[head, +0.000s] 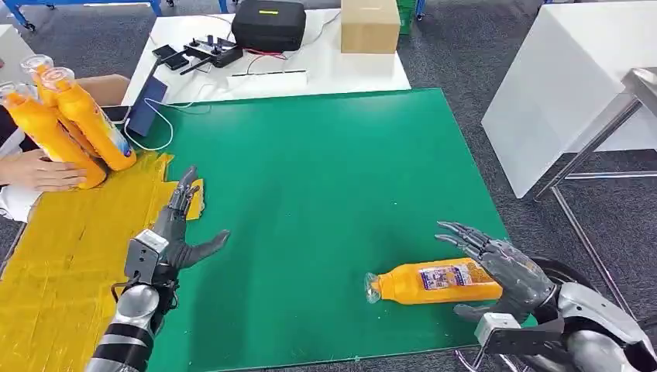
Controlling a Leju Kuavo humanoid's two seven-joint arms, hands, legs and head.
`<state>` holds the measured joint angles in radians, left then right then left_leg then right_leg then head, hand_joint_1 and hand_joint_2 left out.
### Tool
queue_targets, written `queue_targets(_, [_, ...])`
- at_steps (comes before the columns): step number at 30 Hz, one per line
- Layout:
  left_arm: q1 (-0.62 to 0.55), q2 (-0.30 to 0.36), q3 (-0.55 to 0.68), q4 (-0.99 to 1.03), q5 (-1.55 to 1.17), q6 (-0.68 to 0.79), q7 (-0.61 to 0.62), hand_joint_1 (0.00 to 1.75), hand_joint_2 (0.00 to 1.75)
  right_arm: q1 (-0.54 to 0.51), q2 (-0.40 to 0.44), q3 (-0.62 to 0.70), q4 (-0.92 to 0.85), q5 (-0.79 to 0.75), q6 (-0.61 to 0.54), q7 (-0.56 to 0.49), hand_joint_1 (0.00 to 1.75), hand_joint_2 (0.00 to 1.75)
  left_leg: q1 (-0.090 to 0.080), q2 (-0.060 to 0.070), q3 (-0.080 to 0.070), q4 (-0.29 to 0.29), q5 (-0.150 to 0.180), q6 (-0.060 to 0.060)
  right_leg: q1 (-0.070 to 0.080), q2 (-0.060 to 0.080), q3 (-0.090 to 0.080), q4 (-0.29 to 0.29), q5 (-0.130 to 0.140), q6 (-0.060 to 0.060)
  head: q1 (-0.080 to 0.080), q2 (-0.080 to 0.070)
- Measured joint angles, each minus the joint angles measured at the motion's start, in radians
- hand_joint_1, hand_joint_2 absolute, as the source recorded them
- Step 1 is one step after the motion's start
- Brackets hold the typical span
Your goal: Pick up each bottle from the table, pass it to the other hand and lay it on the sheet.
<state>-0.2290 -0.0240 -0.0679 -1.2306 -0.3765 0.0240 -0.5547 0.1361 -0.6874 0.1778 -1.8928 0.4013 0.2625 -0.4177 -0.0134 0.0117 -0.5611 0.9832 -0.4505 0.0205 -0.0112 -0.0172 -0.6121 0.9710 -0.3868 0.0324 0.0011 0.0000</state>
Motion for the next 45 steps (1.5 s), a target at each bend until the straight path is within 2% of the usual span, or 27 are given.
queue_targets(9, [0.008, -0.007, -0.006, -0.015, 0.02, -0.012, -0.005, 0.0, 1.75, 0.045, -0.006, -0.026, -0.04, 0.015, -0.009, -0.003, 0.0, 1.75, -0.001, 0.0, 0.001, 0.0, 0.001, 0.0, 0.0, 0.0, 0.001, 0.0, 0.0, 0.0, 0.0, 0.0])
queue_targets(16, [0.107, -0.033, -0.009, -0.082, 0.078, -0.048, -0.015, 0.0, 1.75, 0.247, 0.005, -0.111, -0.139, 0.088, -0.125, 0.024, 0.0, 1.75, -0.001, -0.001, 0.0, 0.0, -0.002, 0.001, -0.001, 0.0, 0.001, 0.0, -0.003, 0.003, 0.0, 0.0])
queue_targets(20, [0.14, -0.039, -0.014, -0.114, 0.084, -0.048, -0.01, 0.0, 1.75, 0.299, 0.024, -0.156, -0.144, 0.166, -0.149, 0.082, 0.0, 1.75, -0.001, 0.0, 0.001, 0.0, -0.004, 0.001, -0.001, 0.0, 0.001, 0.0, -0.003, 0.003, 0.0, 0.0])
queue_targets(21, [0.145, -0.04, -0.016, -0.122, 0.085, -0.048, -0.002, 0.0, 1.75, 0.307, 0.027, -0.163, -0.143, 0.221, -0.158, 0.126, 0.0, 1.75, -0.001, 0.0, 0.001, 0.0, -0.004, 0.001, -0.001, 0.0, 0.001, 0.0, -0.003, 0.003, 0.0, 0.0])
queue_targets(23, [0.153, -0.042, -0.016, -0.136, 0.087, -0.052, 0.011, 0.0, 1.75, 0.31, 0.029, -0.164, -0.127, 0.332, -0.18, 0.203, 0.0, 1.75, -0.001, 0.0, 0.001, 0.0, -0.003, 0.001, -0.001, 0.0, 0.002, 0.0, -0.003, 0.003, 0.0, 0.0])
queue_targets(25, [0.155, -0.042, -0.021, -0.144, 0.096, -0.067, 0.018, 0.0, 1.75, 0.305, 0.029, -0.16, -0.077, 0.375, -0.188, 0.24, 0.0, 1.75, -0.001, 0.001, 0.002, 0.0, -0.003, 0.001, -0.001, 0.0, 0.003, 0.0, -0.003, 0.003, 0.0, 0.0])
queue_targets(30, [0.154, -0.043, -0.026, -0.152, 0.099, -0.076, 0.021, 0.0, 1.75, 0.282, 0.031, -0.142, 0.027, 0.394, -0.201, 0.257, 0.0, 1.75, -0.001, 0.001, 0.003, 0.0, -0.003, 0.001, -0.002, 0.0, 0.003, 0.0, -0.003, 0.003, 0.0, 0.0])
queue_targets(45, [0.153, -0.043, -0.039, -0.154, 0.111, -0.086, 0.024, 0.0, 1.75, 0.235, 0.041, -0.105, 0.124, 0.428, -0.222, 0.296, 0.0, 1.75, -0.001, 0.001, 0.003, 0.0, -0.003, 0.001, -0.002, 0.0, 0.003, 0.0, -0.003, 0.003, 0.0, 0.0])
